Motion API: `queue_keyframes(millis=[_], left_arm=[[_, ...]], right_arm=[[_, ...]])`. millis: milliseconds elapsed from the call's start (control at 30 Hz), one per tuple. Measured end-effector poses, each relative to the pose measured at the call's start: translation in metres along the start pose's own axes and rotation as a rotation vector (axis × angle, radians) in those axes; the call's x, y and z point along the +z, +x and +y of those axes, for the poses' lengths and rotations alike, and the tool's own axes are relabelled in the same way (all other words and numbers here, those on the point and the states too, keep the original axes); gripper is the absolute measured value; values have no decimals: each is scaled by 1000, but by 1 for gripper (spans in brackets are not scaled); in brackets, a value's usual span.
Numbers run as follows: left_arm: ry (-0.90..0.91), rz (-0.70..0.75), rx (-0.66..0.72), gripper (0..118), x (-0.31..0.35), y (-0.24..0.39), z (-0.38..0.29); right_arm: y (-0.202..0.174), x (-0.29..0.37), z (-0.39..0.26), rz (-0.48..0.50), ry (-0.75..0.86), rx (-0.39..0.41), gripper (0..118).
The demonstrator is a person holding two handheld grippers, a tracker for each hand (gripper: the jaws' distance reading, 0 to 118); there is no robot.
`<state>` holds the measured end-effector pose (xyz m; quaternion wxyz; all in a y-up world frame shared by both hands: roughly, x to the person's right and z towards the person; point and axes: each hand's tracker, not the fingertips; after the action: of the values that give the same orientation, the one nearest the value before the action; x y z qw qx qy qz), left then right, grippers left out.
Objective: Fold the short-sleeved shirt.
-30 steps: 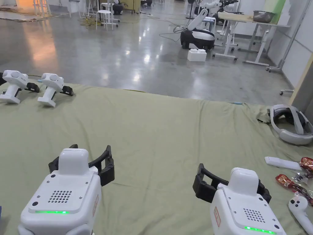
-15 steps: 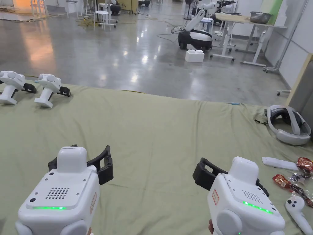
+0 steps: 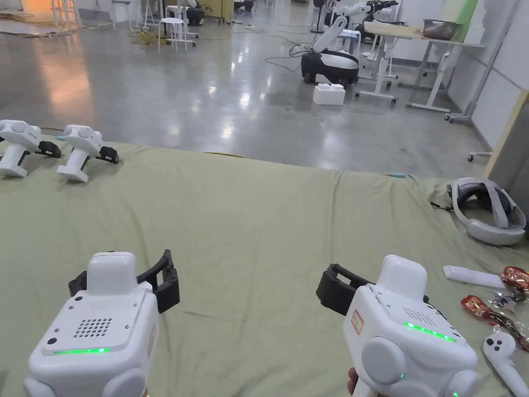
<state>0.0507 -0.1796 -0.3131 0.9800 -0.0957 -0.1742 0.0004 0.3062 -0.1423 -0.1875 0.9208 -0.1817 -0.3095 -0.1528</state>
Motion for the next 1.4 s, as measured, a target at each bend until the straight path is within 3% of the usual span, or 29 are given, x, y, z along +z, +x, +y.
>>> queue_keyframes(millis=[233, 700, 1133, 1300, 1367, 1400], left_arm=[[-56, -15, 34, 81, -4, -5, 1], [-71, -99, 42, 81, -1, -4, -1], [-65, -87, 67, 81, -2, -9, 3], [-41, -79, 43, 82, -3, -9, 2], [-45, -82, 31, 82, -4, -8, 2], [-47, -85, 30, 82, -5, -8, 2]], right_arm=[[0, -8, -3, -63, -16, 23, 116], [12, -9, -9, 4, -58, 24, 116], [27, -22, -7, 36, -149, -86, 116], [21, -19, -17, -58, 36, 2, 116], [22, -18, -22, -47, 108, 46, 116], [24, -17, -23, 11, 126, 59, 116]])
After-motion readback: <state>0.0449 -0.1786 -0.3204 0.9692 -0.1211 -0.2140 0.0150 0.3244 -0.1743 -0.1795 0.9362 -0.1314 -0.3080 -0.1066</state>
